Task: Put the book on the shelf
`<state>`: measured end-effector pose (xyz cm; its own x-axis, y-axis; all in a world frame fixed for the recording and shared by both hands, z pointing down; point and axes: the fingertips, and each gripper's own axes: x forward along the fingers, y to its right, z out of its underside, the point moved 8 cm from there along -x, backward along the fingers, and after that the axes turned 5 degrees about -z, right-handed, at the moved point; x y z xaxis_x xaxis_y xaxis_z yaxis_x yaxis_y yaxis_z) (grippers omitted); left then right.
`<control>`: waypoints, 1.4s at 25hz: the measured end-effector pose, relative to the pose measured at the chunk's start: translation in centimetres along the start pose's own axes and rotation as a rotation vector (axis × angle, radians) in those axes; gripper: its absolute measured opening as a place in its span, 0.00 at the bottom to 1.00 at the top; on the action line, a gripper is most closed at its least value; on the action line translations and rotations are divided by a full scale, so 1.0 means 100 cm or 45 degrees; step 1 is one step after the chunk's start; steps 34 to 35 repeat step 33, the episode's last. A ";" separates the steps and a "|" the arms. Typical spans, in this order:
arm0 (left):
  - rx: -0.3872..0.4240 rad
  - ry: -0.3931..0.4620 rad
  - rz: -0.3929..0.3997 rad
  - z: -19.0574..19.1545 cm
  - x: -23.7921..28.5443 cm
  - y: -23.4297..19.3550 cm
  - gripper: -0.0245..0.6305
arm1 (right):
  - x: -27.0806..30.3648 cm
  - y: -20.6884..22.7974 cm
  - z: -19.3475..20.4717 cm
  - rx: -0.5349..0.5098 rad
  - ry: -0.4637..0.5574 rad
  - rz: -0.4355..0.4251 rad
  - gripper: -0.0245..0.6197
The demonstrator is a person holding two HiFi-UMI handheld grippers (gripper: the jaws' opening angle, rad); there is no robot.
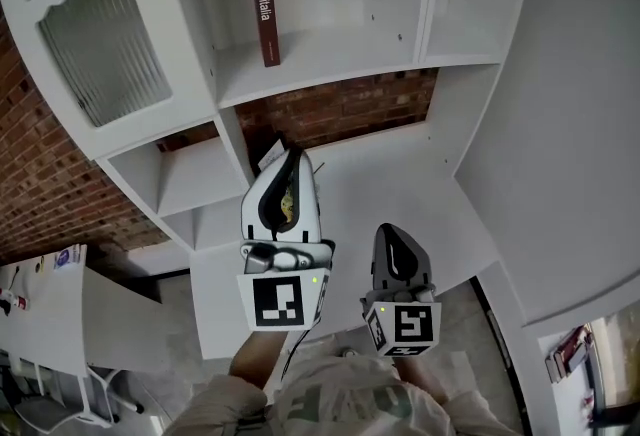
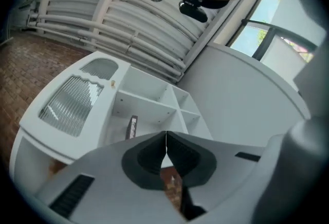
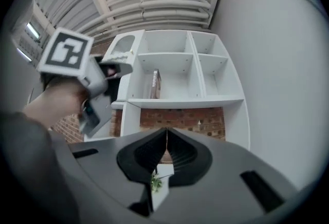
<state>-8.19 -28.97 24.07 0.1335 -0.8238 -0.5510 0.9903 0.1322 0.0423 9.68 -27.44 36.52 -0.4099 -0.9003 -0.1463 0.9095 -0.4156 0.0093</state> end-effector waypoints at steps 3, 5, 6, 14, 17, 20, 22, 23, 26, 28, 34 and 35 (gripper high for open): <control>-0.052 -0.202 -0.009 0.050 -0.053 0.005 0.06 | -0.011 0.000 -0.008 -0.023 0.086 0.047 0.06; -0.104 -0.352 -0.039 0.078 -0.078 0.010 0.06 | -0.016 -0.004 -0.010 -0.082 0.101 0.030 0.06; -0.139 -0.400 -0.051 0.085 -0.087 0.011 0.06 | -0.018 -0.007 -0.009 -0.111 0.093 0.011 0.06; -0.132 -0.439 -0.057 0.083 -0.101 0.016 0.06 | -0.021 -0.018 -0.002 -0.120 0.049 -0.053 0.06; -0.137 -0.451 -0.078 0.084 -0.102 0.013 0.06 | -0.023 -0.022 -0.005 -0.140 0.051 -0.072 0.06; -0.123 -0.473 -0.085 0.086 -0.105 0.013 0.06 | -0.023 -0.024 -0.005 -0.140 0.047 -0.090 0.06; -0.120 -0.492 -0.089 0.088 -0.107 0.014 0.06 | -0.024 -0.025 -0.004 -0.132 0.041 -0.103 0.06; -0.118 -0.494 -0.089 0.088 -0.108 0.014 0.06 | -0.024 -0.026 -0.003 -0.127 0.035 -0.108 0.06; -0.122 -0.480 -0.078 0.087 -0.107 0.017 0.06 | -0.024 -0.029 0.001 -0.108 0.011 -0.124 0.06; -0.116 -0.496 -0.080 0.088 -0.108 0.017 0.06 | -0.024 -0.031 0.003 -0.106 0.003 -0.135 0.06; -0.119 -0.533 -0.099 0.093 -0.109 0.013 0.06 | -0.024 -0.033 0.003 -0.126 -0.011 -0.153 0.06; -0.119 -0.533 -0.099 0.093 -0.109 0.013 0.06 | -0.024 -0.033 0.003 -0.126 -0.011 -0.153 0.06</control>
